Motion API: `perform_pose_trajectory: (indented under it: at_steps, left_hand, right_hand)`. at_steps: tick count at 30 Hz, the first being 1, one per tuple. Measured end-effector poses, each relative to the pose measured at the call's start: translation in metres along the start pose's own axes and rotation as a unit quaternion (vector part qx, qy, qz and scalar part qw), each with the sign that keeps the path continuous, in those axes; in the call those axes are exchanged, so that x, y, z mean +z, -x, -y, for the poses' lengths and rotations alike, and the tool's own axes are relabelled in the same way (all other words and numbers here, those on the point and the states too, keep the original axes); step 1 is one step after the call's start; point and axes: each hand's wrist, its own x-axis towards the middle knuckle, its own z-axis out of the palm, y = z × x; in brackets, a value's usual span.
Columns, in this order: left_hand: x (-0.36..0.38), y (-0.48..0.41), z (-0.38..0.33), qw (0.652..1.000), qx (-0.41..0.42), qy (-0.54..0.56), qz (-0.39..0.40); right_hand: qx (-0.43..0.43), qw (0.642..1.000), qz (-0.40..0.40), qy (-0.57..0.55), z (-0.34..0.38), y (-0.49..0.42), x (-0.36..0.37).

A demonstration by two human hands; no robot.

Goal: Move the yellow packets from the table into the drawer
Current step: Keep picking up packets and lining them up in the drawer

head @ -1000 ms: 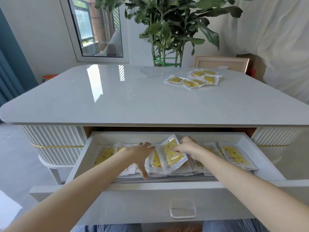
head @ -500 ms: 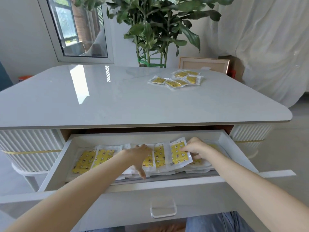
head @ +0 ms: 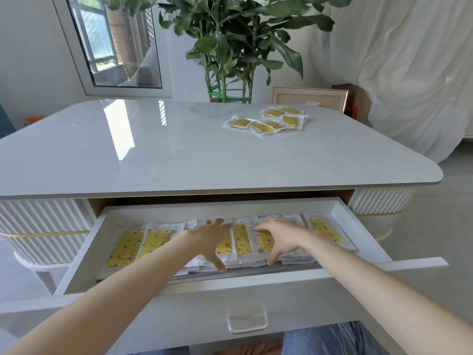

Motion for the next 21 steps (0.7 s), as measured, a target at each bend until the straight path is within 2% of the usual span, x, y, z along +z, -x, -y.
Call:
perform_pose_trajectory:
  at_steps: [3,12,16,21]
  left_hand:
    - [0.001,-0.001,0.001,1.000,-0.001,-0.002,0.013]
    - [-0.009,0.009,0.001,1.000,-0.007,0.017,0.007]
    - [-0.020,0.025,-0.001,0.995,-0.009,0.076,-0.063]
    - [-0.047,0.057,-0.006,0.972,-0.001,0.133,-0.194]
  right_hand:
    - [0.004,0.999,0.001,0.050,0.000,-0.002,0.003]
    - [-0.013,0.999,-0.034,0.039,0.005,0.010,-0.003]
    - [-0.039,0.991,-0.112,-0.066,0.008,0.031,-0.020]
    - [-0.055,0.951,-0.247,-0.177,0.009,0.054,-0.036]
